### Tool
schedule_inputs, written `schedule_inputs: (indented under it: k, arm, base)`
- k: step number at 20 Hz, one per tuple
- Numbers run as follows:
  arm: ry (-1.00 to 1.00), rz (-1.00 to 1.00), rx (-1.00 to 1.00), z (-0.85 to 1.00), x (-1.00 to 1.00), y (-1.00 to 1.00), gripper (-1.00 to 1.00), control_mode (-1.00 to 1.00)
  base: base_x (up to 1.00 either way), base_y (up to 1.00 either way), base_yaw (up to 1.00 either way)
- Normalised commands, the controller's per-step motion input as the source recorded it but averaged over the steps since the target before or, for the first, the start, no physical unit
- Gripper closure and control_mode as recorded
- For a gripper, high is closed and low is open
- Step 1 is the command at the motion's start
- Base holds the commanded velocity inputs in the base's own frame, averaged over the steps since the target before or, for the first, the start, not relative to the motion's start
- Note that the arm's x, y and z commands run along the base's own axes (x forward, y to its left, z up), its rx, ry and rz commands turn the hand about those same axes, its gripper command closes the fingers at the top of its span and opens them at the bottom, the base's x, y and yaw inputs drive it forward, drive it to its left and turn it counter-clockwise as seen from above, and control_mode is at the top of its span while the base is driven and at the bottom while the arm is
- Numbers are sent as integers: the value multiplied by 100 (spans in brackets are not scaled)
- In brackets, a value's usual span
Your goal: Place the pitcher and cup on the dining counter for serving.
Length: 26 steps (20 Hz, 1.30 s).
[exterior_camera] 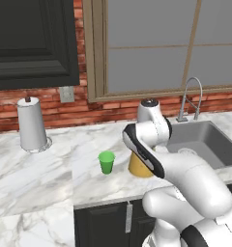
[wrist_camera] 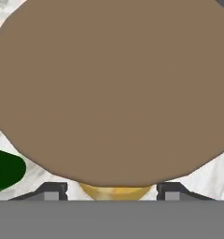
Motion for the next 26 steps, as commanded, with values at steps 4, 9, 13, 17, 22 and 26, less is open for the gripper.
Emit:
schedule_inputs:
  k: [4,9,13,17,22,26]
  arm:
    - [0,0,0,-7,1,-1,100,-100]
    - [0,0,0,0,0,0,100,-100]
    - [-2,0,0,0,0,-1,100,-100]
    - [-12,0,0,3,0,-2,100,-100]
    - [-33,0,0,33,-15,-3,100,-100]
    - [-42,2,0,56,-11,-12,100,-100]
  base:
    - [0,0,0]
    - [0,0,0]
    - [0,0,0]
    - [0,0,0]
    - [0,0,0]
    - [0,0,0]
